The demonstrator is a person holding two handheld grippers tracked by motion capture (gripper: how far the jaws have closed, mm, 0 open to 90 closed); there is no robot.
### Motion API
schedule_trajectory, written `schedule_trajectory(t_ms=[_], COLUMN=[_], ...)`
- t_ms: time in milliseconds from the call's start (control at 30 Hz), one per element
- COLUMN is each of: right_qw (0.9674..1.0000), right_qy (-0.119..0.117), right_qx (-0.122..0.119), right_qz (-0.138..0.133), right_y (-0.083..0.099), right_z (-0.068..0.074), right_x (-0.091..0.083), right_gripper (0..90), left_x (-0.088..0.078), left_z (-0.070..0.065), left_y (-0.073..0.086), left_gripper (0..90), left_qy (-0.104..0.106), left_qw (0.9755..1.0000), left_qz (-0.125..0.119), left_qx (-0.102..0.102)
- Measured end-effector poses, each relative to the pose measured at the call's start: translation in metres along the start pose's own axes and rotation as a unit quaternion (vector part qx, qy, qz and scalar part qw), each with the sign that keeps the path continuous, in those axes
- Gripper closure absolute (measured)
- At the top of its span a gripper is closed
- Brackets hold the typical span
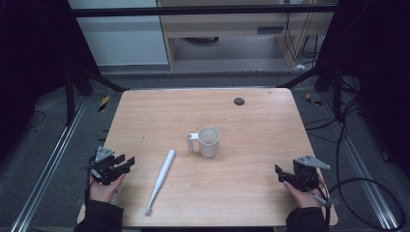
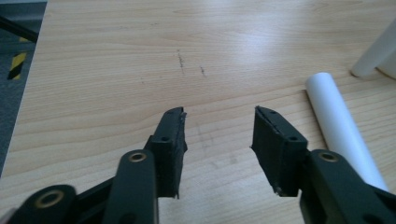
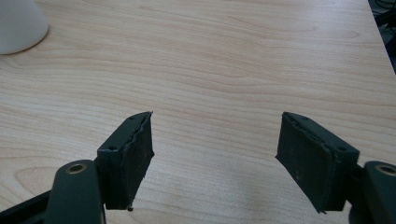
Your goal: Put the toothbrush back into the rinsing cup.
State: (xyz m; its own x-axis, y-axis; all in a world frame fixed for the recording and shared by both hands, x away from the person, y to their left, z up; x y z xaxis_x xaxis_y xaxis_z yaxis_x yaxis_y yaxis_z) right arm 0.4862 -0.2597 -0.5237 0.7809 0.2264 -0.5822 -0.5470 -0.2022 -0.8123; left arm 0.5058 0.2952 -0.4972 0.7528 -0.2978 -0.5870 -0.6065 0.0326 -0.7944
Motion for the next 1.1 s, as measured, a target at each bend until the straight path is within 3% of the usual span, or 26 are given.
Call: schedule_trajectory(t_ms=[200,667,1100], right_qw=[1.0,0.9999,0.9998], right_qy=[-0.001,-0.008,-0.014], right_qx=[-0.003,-0.008,-0.013], right_qz=[0.002,-0.001,0.005], right_y=[0.0,0.0,0.001], right_z=[0.001,0.006,0.008], right_x=[-0.001,-0.005,-0.003], right_gripper=[27.7,30.1,30.6], left_x=[-0.006,-0.018,-0.019], left_z=[-0.008,-0.033,-0.062], left_y=[0.003,0.02,0.034], left_gripper=[66.0,83.3,89.0], left_qy=[0.013,0.05,0.091], left_qw=[0.9999,0.997,0.9903], left_qz=[0.012,0.052,0.086], left_qx=[0.0,0.029,0.06])
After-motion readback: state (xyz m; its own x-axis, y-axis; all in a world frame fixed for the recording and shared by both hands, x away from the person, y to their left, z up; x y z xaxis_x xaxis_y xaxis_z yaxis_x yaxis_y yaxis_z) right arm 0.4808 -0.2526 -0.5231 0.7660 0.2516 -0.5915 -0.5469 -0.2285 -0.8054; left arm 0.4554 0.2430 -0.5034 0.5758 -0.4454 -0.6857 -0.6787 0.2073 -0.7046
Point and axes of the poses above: each handheld gripper's, and its own axes: x roughly forward along the jaws, y roughly out of its underside, z roughly to its left, the point moved 7 cm from there along x, roughly forward along the jaws, and after that the axes turned 5 degrees about -x, right-handed, at the moved point
